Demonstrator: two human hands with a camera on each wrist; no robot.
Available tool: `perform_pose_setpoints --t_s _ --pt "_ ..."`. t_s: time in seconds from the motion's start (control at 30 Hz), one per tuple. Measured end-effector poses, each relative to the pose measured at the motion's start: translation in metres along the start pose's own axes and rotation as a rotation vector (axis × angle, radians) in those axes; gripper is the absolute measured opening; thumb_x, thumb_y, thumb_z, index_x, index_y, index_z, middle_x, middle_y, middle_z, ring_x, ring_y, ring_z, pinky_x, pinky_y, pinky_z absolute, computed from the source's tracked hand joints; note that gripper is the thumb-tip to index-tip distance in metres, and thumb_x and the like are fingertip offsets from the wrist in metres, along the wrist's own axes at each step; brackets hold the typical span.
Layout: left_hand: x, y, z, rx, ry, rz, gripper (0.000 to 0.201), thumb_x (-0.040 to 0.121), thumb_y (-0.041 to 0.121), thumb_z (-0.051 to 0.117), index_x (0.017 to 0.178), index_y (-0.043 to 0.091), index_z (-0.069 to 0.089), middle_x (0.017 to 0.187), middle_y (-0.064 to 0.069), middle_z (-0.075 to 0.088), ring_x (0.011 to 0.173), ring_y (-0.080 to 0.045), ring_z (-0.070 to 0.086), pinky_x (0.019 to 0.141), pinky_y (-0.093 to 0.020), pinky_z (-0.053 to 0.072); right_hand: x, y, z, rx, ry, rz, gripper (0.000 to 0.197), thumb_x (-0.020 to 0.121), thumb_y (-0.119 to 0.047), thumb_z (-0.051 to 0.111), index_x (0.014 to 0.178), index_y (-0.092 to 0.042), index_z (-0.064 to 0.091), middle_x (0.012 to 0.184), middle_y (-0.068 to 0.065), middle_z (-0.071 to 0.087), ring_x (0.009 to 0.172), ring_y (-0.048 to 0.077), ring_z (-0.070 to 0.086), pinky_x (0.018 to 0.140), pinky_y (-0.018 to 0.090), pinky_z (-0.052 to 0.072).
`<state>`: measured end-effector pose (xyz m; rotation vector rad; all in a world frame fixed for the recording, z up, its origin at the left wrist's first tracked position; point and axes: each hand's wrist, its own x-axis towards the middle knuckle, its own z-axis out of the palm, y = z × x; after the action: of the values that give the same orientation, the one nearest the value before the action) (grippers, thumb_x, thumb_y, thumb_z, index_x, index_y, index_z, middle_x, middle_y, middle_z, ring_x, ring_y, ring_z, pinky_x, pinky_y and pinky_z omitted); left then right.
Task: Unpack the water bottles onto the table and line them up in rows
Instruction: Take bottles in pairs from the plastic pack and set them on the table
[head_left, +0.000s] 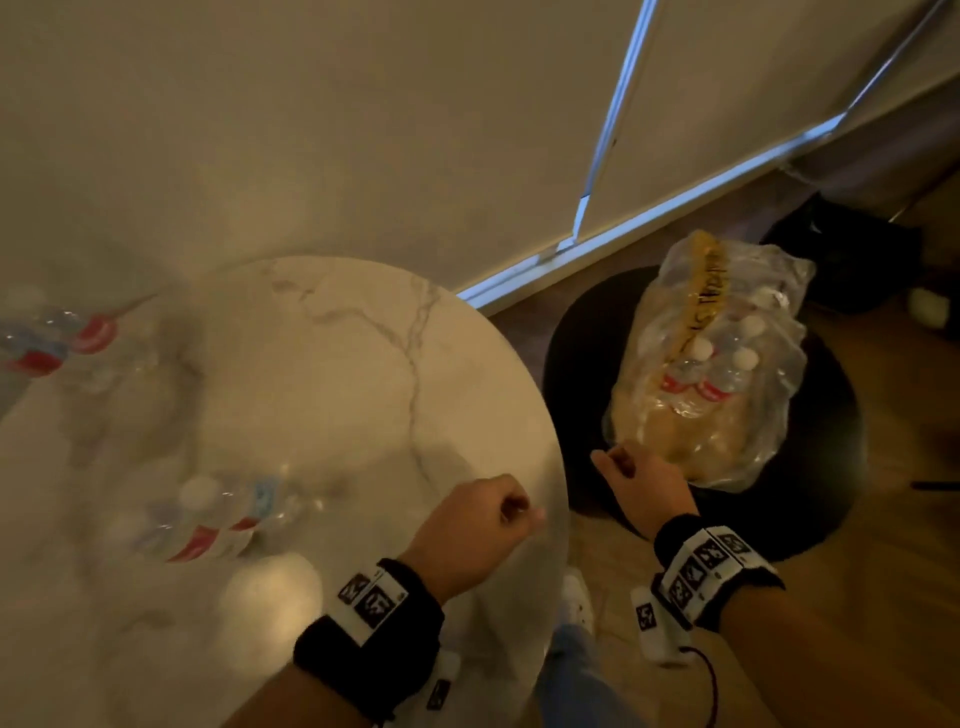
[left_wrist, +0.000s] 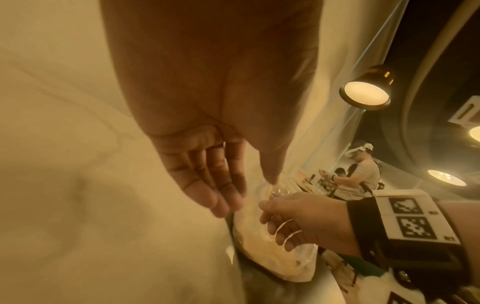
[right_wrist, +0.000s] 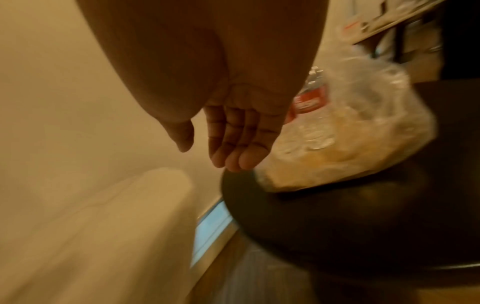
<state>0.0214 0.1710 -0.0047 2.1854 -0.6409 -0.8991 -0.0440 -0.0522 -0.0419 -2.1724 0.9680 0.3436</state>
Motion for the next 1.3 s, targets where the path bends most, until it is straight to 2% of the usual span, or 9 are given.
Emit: perform_pose_setpoints --t_s 0.17,0.33,0.47,0.57,0.67,0.77,0.9,1.03,1.3 --pt "0.116 0.083 0.060 -0.104 -0.119 0.087 0.032 0.096 0.042 0.060 0.117 0.019 0.067 0.108 0.003 0.072 0.097 -0.006 0.066 0.082 -0.018 0.048 0.072 0.069 -0.055 0.214 0.175 0.229 0.046 0.087 -0.051 0.059 0.114 -0.015 0.061 0.106 0.007 0.070 0.098 0.030 0.065 0.087 0.039 0.051" --pt "0.208 0.123 0.113 -0.174 -0.153 -0.023 0.036 0.098 0.031 0.056 0.133 0.021 0.055 0.129 -0.002 0.063 0.120 -0.018 0.057 0.099 -0.029 0.043 0.134 0.095 -0.085 0.363 0.240 0.336 0.069 0.078 -0.041 0.076 0.133 -0.013 0.046 0.126 0.011 0.061 0.114 0.032 0.058 0.090 0.038 0.042" --pt "0.263 0.121 0.140 -0.218 0.035 -0.127 0.049 0.074 0.034 0.070 0.122 0.029 0.064 0.126 0.001 0.067 0.120 -0.022 0.059 0.107 -0.046 0.045 0.170 0.103 -0.090 0.268 0.078 0.265 0.054 0.082 -0.039 0.072 0.125 -0.013 0.056 0.118 0.012 0.063 0.106 0.032 0.060 0.083 0.036 0.042" --pt "0.283 0.129 0.144 -0.274 0.077 -0.137 0.057 0.077 0.021 0.081 0.130 0.024 0.061 0.135 -0.001 0.064 0.127 -0.024 0.055 0.112 -0.045 0.041 0.183 0.111 -0.091 0.202 0.059 0.226 0.046 0.086 -0.040 0.067 0.121 -0.011 0.059 0.119 0.015 0.065 0.108 0.034 0.061 0.086 0.036 0.044" --pt "0.288 0.128 0.146 -0.306 0.141 -0.087 0.063 0.074 0.022 0.084 0.132 0.026 0.059 0.135 0.002 0.064 0.127 -0.021 0.057 0.112 -0.045 0.042 0.177 0.116 -0.097 0.287 0.064 0.212 0.041 0.079 -0.043 0.074 0.108 -0.015 0.065 0.096 0.008 0.066 0.093 0.030 0.063 0.080 0.036 0.046" --pt "0.276 0.128 0.140 -0.285 0.140 -0.041 0.067 0.071 0.037 0.085 0.131 0.039 0.055 0.135 0.010 0.062 0.127 -0.016 0.057 0.111 -0.046 0.043 0.160 0.113 -0.107 0.367 0.086 0.142 0.047 0.075 -0.041 0.079 0.114 -0.018 0.065 0.098 0.000 0.064 0.090 0.021 0.059 0.079 0.031 0.043" --pt "0.241 0.134 0.116 -0.353 0.118 0.007 0.075 0.071 0.039 0.086 0.136 0.036 0.051 0.136 0.011 0.061 0.127 -0.009 0.056 0.112 -0.037 0.043 0.129 0.093 -0.124 0.343 0.093 -0.105 0.064 0.069 -0.047 0.080 0.124 -0.021 0.061 0.120 -0.001 0.066 0.113 0.019 0.060 0.099 0.038 0.046" --pt "0.181 0.123 0.086 -0.362 0.124 -0.019 0.068 0.069 0.055 0.083 0.128 0.036 0.055 0.123 0.013 0.069 0.114 -0.004 0.064 0.105 -0.038 0.050 0.083 0.054 -0.131 0.282 0.062 -0.203 0.053 0.074 -0.034 0.082 0.121 -0.018 0.062 0.114 -0.003 0.066 0.107 0.015 0.059 0.096 0.035 0.046" --pt "0.007 0.040 0.022 -0.420 0.388 -0.117 0.054 0.075 0.036 0.085 0.122 0.027 0.060 0.115 0.010 0.070 0.104 -0.004 0.066 0.085 -0.016 0.049 -0.023 -0.026 -0.019 0.271 -0.142 -0.296 0.062 0.065 -0.042 0.084 0.119 -0.024 0.059 0.112 -0.006 0.069 0.106 0.017 0.064 0.091 0.035 0.051"
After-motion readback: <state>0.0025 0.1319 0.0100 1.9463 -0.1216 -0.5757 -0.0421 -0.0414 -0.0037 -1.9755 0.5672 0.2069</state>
